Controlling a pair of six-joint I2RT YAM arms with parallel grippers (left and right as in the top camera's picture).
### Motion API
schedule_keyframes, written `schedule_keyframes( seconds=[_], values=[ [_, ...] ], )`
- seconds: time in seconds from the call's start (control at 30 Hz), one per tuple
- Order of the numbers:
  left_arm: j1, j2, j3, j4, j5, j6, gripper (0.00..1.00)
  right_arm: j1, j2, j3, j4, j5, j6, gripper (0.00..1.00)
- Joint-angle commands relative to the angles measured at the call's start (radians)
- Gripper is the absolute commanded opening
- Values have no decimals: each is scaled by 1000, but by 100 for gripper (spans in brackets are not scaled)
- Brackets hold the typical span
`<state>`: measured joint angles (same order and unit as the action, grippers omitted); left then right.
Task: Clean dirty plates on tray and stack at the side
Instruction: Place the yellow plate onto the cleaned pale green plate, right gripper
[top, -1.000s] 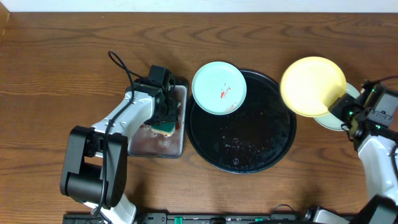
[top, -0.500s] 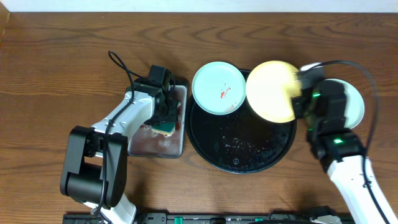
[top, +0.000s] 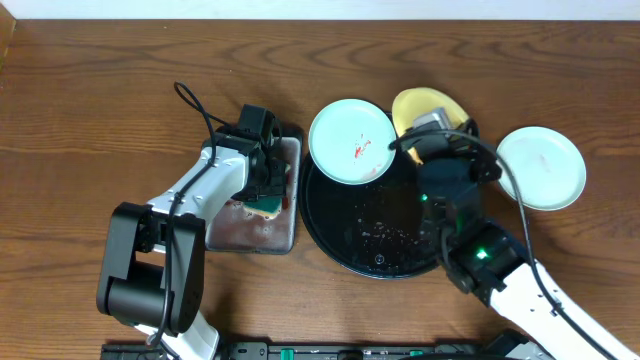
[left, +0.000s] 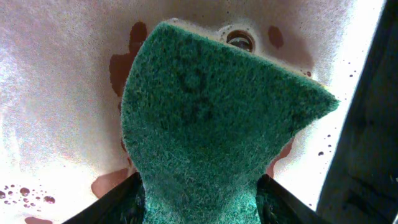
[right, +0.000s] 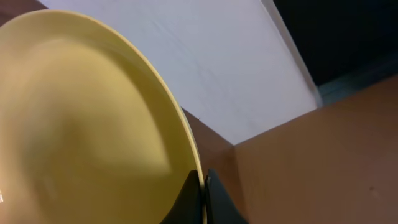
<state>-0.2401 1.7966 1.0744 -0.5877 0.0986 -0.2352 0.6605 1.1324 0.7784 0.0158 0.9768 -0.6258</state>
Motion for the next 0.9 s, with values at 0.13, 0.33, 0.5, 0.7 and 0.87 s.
schedule_keyframes(
  seconds=[0.13, 0.33, 0.5, 0.7, 0.87],
  values=[
    [2, 4, -3, -6, -5, 2, 57, 6, 7, 14, 5, 66, -57, 1],
    [2, 4, -3, -6, -5, 2, 57, -54, 18, 13, -4, 65, 157, 1],
    [2, 4, -3, -6, -5, 2, 57, -219, 34, 13, -220, -146, 553, 1],
    [2, 4, -3, -6, -5, 2, 57, -570, 113, 13, -355, -525, 911, 1],
    [2, 4, -3, -6, -5, 2, 57, -854, 192, 13, -341, -829, 1090, 1]
  ],
)
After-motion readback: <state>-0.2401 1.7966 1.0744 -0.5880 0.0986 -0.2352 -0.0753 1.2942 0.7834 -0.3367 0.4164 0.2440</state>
